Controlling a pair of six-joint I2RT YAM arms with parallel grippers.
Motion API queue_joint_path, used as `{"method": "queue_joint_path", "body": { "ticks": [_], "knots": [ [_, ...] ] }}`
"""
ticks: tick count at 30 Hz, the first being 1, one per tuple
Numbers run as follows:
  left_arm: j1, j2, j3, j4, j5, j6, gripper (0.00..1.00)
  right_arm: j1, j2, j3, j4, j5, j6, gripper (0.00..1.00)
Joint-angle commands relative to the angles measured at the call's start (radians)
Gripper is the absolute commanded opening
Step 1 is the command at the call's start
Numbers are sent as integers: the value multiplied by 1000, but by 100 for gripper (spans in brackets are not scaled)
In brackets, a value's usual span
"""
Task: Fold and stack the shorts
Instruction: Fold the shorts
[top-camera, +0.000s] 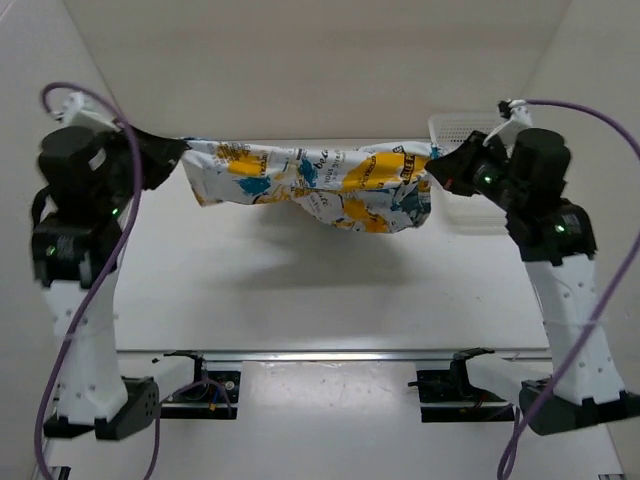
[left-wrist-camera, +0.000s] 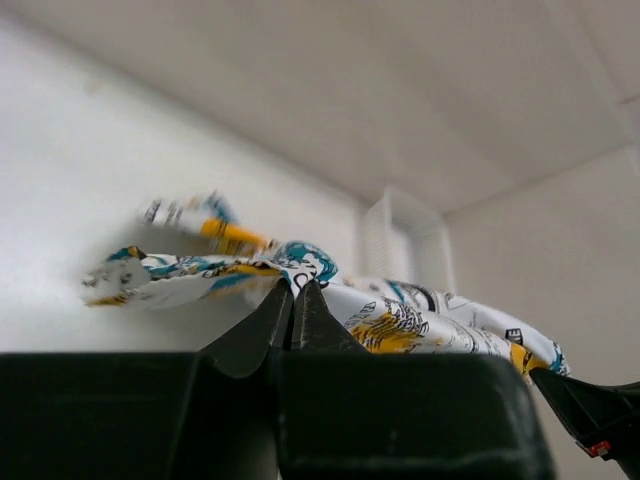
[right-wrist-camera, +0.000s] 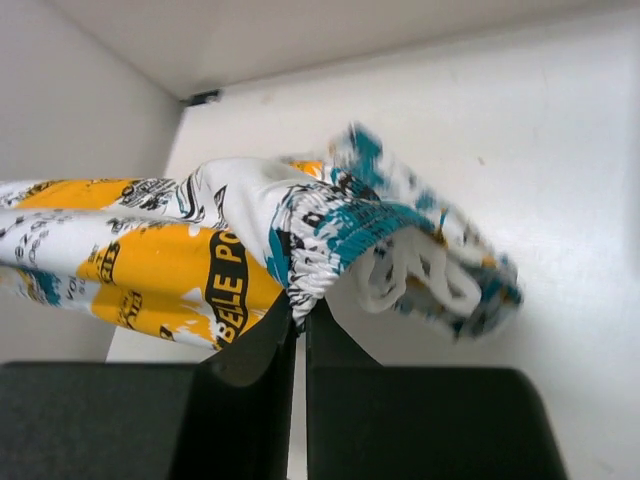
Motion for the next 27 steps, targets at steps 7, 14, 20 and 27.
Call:
{"method": "queue_joint_path", "body": {
  "ticks": [7, 14, 20, 27],
  "knots": [
    [11, -286, 183, -48, -105, 27, 10, 0, -254, 267, -136, -292, -237, 0],
    [11, -231, 379, -47, -145, 18, 10, 0, -250, 312, -179, -204, -102, 0],
    [11, -58, 289, -6, -131, 52, 10, 0, -175, 119, -147, -32, -56, 0],
    [21, 252, 85, 69, -100, 70, 10, -10, 66, -152, 61, 79, -38, 0]
  ]
}}
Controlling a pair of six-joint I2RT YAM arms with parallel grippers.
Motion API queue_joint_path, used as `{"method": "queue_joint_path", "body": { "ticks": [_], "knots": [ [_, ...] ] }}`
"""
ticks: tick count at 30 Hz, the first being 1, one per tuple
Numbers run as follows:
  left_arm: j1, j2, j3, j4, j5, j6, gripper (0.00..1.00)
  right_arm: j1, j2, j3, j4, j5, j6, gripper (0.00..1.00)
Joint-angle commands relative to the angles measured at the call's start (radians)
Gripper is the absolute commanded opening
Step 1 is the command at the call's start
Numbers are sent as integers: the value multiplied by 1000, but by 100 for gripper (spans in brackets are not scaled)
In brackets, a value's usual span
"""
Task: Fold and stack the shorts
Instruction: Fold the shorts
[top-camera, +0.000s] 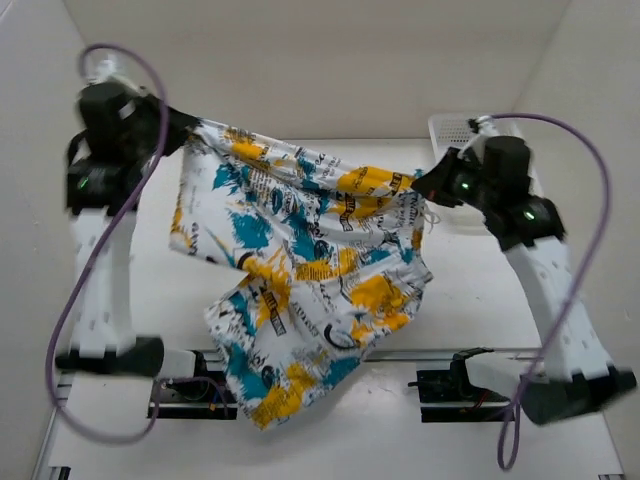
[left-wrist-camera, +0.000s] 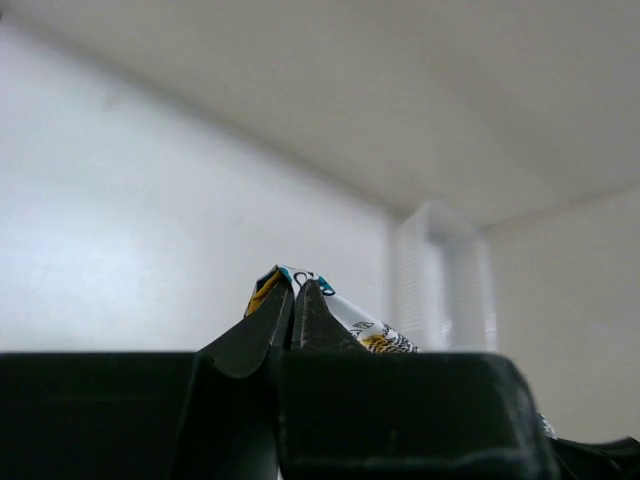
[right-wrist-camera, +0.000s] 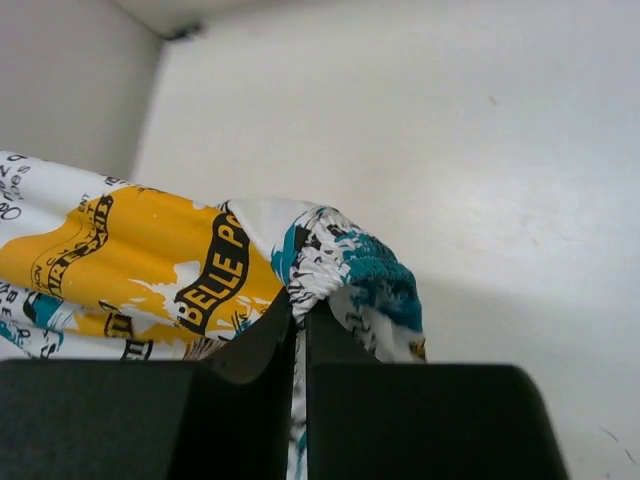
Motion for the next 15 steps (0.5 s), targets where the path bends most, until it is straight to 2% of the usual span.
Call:
{"method": "queue_joint_path", "body": {
  "ticks": [1, 3, 4, 5, 7, 8, 12, 15],
  "knots": [
    [18, 151, -59, 18, -79, 40, 10, -19, 130, -97, 100, 146, 12, 0],
    [18, 240, -47, 18, -93, 40, 10, -19, 279, -126, 156, 134, 12, 0],
    [18, 333, -18, 18, -93, 51, 10, -19, 336, -126, 182, 144, 23, 0],
    [27, 380, 1, 18, -93, 60, 10, -19, 448, -96, 198, 144, 23, 0],
    [37, 500, 65, 18, -102, 69, 10, -19, 557, -49, 216, 161, 32, 0],
    [37, 535, 86, 18, -102, 69, 10, -19, 655, 13, 216, 161, 32, 0],
    [75, 699, 218, 18, -90, 78, 10, -28, 835, 188, 226, 114, 44, 0],
    [98, 750, 329, 7, -68, 87, 10, -28, 958, 358, 189, 33, 57, 0]
  ]
}}
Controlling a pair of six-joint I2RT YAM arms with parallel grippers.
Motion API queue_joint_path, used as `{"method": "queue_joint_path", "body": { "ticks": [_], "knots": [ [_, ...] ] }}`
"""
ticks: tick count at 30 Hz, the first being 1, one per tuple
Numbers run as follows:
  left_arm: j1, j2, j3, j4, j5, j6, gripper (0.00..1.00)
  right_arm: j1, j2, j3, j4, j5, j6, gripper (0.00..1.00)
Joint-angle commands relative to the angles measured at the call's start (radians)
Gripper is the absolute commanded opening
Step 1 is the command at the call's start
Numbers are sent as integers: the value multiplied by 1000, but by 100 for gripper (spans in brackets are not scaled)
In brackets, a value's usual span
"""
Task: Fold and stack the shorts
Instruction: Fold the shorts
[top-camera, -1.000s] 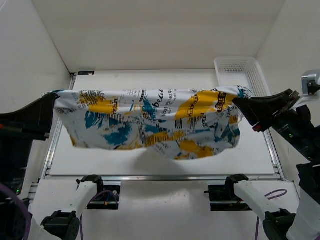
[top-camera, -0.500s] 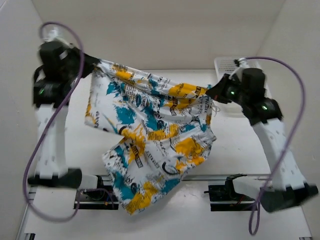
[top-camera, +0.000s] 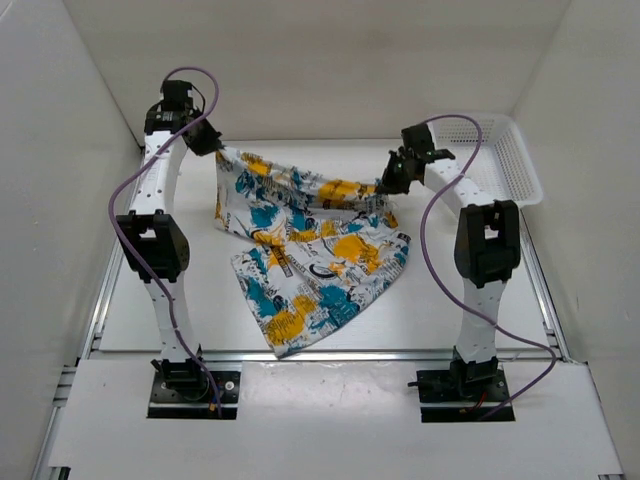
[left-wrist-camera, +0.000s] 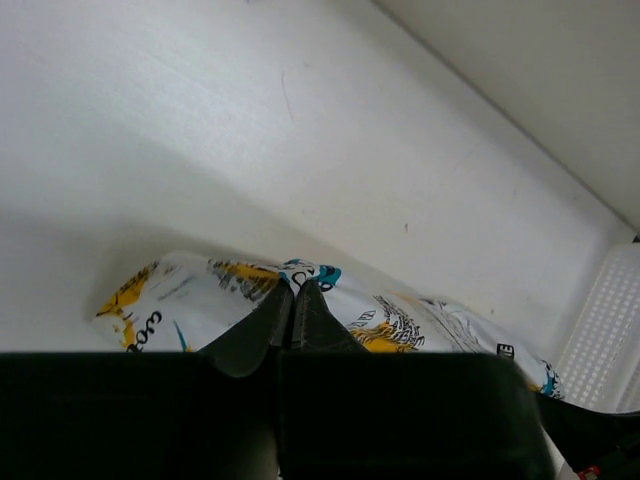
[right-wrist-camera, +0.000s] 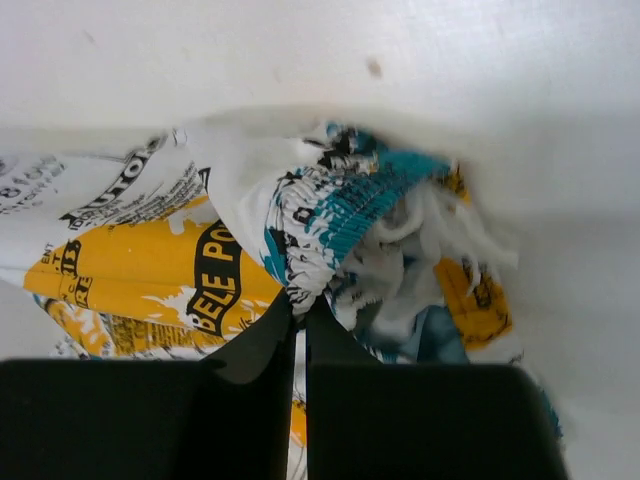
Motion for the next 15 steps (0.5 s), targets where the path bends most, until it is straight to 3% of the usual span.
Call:
{"method": "queue_joint_path", "body": {
  "ticks": [1, 4, 10, 13, 15],
  "knots": [
    [57, -27, 158, 37, -45, 33, 10, -22, 84, 203, -9, -45, 0, 0],
    [67, -39, 170, 18, -22, 42, 10, -31, 129, 301, -20, -115, 19, 0],
    [77, -182, 57, 18, -25, 72, 10, -40, 97, 300, -20, -218, 30, 0],
    [57, -298, -61, -7, 23, 81, 10, -49, 56, 263, -49, -227, 19, 0],
    [15, -421, -229, -7, 44, 81, 10, -67, 20, 221, -60, -227, 7, 0]
  ]
}}
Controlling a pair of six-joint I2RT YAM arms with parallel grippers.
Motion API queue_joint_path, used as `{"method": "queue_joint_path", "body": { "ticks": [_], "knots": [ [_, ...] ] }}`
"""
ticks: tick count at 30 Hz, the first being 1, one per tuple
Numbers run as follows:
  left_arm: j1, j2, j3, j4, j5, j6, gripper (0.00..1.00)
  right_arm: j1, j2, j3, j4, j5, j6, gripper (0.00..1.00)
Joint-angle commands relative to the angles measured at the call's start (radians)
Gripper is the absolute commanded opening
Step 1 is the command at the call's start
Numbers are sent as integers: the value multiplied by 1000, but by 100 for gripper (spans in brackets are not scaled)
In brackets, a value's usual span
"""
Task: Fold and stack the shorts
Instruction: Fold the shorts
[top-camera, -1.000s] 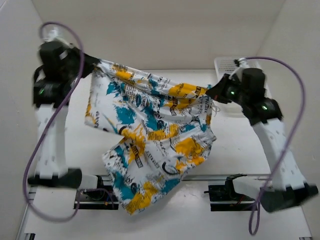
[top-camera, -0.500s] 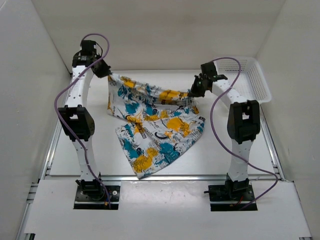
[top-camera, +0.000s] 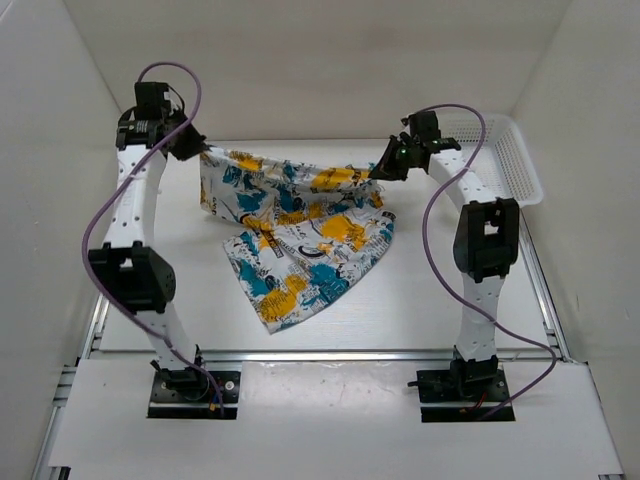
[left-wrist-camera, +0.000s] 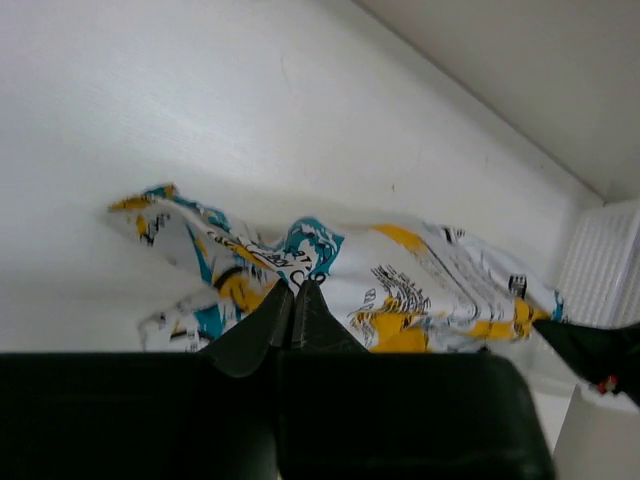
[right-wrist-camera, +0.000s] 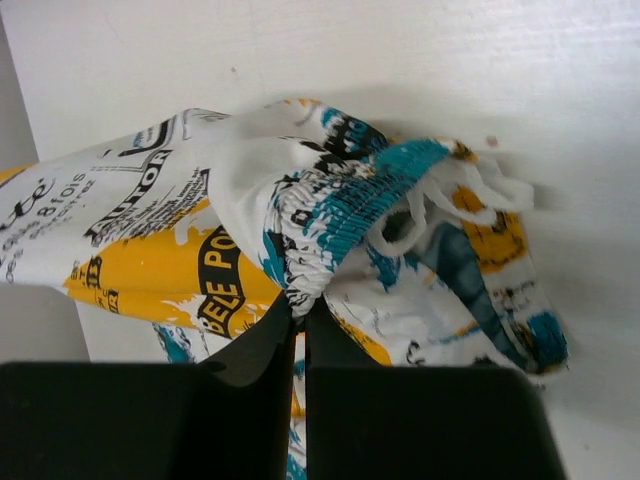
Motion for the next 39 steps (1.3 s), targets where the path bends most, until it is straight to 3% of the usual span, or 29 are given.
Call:
{"method": "queue_joint_path", "body": {
  "ticks": [1, 6, 12, 16, 25, 27, 28, 29, 30, 31, 32, 34, 39],
  "knots": [
    [-50, -237, -174, -12, 40, 16, 10, -41, -113, -57, -42, -16, -30, 0],
    [-220, -525, -617, -12, 65, -67, 10, -73, -214, -170, -71, -5, -57, 0],
    [-435, -775, -959, -12, 54, -205, 10, -130, -346, -319, -105, 29, -90, 0],
    [-531, -849, -1096, -12, 20, -303, 10, -153, -467, -469, -105, 20, -100, 0],
    [-658, -893, -1281, -3, -1, -366, 10, -180, -785, -902, -124, 181, -90, 0],
    [-667, -893, -1320, -3, -1, -377, 10, -190, -872, -998, -133, 260, -62, 6],
    [-667, -893, -1333, -3, -1, -377, 18, -190, -905, -1021, -133, 280, -50, 24],
    [-667, -876, -1353, -3, -1, -377, 32, -199, -914, -1040, -133, 293, -50, 42],
    [-667, -862, -1353, -3, 11, -366, 39, -199, -914, -1054, -133, 293, -50, 56],
    [-667, -848, -1353, -3, 22, -366, 45, -199, -914, -1063, -133, 306, -50, 77],
    [-667, -821, -1353, -3, 22, -346, 61, -199, -914, -1072, -142, 325, -50, 80],
    [-667, -810, -1327, -12, 22, -346, 81, -199, -914, -1072, -156, 348, -39, 82],
    [-667, -768, -1239, -46, -40, -346, 90, -190, -1006, -1052, -180, 408, -21, 83]
  ]
}}
